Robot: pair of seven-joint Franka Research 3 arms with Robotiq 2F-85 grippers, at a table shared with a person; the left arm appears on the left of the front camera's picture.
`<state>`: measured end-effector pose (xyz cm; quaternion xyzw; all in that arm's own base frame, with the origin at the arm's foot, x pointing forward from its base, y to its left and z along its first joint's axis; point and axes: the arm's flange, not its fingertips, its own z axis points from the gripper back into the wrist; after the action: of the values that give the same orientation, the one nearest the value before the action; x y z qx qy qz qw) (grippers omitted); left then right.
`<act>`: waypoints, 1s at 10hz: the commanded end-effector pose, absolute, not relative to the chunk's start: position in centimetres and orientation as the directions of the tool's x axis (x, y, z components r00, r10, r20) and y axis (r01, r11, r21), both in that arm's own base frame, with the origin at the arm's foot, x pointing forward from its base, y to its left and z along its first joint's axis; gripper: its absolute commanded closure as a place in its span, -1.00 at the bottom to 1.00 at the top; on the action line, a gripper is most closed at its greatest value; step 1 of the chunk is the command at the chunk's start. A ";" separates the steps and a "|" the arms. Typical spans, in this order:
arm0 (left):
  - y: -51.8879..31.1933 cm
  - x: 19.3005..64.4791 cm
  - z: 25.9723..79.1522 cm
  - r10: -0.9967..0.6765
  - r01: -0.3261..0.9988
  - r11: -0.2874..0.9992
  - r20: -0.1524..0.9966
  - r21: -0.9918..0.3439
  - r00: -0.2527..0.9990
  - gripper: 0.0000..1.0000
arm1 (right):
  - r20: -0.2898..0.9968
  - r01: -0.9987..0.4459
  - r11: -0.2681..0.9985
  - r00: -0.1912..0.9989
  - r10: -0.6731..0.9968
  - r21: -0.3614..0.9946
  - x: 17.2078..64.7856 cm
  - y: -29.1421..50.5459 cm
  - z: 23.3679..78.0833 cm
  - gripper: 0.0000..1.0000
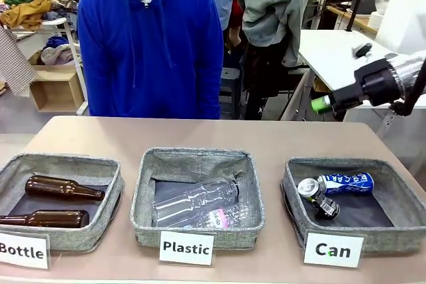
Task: Sort the can waste into the basket.
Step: Pick up the can waste from the table and place it in the right Fabric basket.
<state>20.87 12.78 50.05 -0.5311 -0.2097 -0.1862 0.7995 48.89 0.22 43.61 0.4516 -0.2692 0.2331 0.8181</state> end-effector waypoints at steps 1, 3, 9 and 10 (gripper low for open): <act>12.4 20.8 50.2 -0.060 0.515 0.353 0.530 -0.781 0.846 -1.00 | 0.829 -0.790 0.249 0.537 -0.157 0.559 48.3 0.3 41.3 -1.00; 12.4 20.8 50.2 -0.060 0.515 0.353 0.530 -0.781 0.846 -1.00 | 0.716 -0.648 0.429 0.699 0.007 0.629 48.8 -0.3 43.4 -1.00; 12.4 20.8 50.2 -0.060 0.515 0.353 0.530 -0.781 0.846 -1.00 | 0.716 -0.648 0.429 0.699 0.007 0.629 48.8 -0.3 43.4 -1.00; 12.4 20.8 50.2 -0.060 0.515 0.353 0.530 -0.781 0.846 -1.00 | 0.716 -0.648 0.429 0.699 0.007 0.629 48.8 -0.3 43.4 -1.00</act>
<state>20.87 12.77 50.05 -0.5311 -0.2097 -0.1863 0.7995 48.64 -0.26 42.70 0.4940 -0.3313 0.2154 0.7745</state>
